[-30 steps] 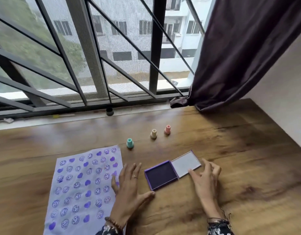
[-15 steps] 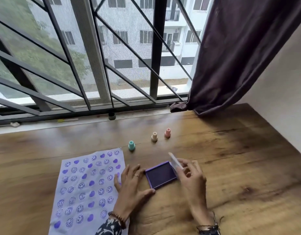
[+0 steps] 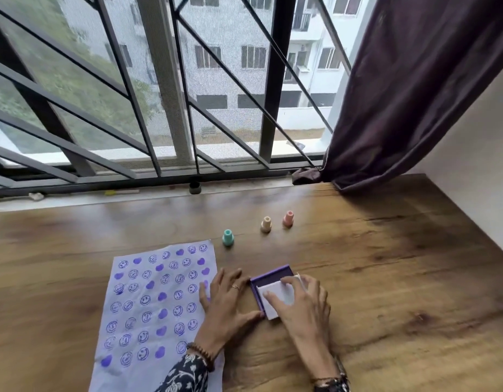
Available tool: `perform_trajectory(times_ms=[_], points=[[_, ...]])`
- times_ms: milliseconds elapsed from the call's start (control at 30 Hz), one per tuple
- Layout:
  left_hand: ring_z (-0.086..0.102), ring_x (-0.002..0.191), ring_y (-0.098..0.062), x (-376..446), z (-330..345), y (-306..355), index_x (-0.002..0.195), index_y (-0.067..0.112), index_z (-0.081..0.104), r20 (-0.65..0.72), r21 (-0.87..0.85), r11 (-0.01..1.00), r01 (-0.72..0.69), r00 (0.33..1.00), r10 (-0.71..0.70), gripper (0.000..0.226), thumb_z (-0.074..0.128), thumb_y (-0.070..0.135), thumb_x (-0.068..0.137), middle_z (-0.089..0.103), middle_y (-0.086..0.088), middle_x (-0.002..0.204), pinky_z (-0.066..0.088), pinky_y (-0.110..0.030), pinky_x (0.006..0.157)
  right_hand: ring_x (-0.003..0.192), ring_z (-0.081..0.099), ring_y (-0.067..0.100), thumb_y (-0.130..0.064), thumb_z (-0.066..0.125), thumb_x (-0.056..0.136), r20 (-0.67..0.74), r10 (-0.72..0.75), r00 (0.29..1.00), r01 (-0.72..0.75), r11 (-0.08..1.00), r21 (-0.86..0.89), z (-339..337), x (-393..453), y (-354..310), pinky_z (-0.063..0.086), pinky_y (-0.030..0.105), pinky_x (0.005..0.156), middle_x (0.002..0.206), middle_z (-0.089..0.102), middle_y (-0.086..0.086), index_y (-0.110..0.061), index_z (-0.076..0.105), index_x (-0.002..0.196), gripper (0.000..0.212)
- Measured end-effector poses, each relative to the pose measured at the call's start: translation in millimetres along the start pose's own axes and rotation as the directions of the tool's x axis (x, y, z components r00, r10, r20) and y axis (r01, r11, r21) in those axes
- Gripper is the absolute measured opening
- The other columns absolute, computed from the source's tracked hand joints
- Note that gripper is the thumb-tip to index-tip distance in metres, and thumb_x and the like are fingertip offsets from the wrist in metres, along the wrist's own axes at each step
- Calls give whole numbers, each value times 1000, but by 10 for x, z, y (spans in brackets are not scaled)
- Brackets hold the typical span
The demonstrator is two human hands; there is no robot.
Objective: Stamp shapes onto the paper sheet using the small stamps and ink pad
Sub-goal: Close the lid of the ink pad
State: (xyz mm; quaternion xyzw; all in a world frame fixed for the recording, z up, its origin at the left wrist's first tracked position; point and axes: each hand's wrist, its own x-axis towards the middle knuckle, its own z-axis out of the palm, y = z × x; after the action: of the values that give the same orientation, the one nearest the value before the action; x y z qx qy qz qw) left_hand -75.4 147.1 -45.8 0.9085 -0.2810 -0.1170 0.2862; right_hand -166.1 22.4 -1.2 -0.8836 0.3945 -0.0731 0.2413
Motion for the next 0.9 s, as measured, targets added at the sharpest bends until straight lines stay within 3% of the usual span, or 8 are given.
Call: perform_trajectory(times_ms=[167,433,900], points=[[3,142,-10,3,-7,-6,130,40,37,25,11,1000,10,1000,-11,74,68,57,65,27,16,147,-10,-45,112,121,40,25,-58,67,62,26,17,1000,-16,1000,-23,72,-46,15,38,35,96,134,38,1,-35,50,113,59],[2,142,-12,13,1,-24,132,39,36,43,22,1000,6,999,-7,74,66,57,67,26,15,149,-9,-48,113,119,41,28,-47,71,59,-25,6,1000,-5,999,35,101,-45,-28,39,36,93,129,42,7,-25,52,111,59],[5,142,-13,21,20,-56,130,39,39,15,-16,1000,-4,1000,4,73,68,56,66,29,14,148,-9,-45,111,124,34,26,-44,73,64,80,-5,997,1,999,40,60,9,-94,34,33,99,133,36,6,-24,48,117,62]])
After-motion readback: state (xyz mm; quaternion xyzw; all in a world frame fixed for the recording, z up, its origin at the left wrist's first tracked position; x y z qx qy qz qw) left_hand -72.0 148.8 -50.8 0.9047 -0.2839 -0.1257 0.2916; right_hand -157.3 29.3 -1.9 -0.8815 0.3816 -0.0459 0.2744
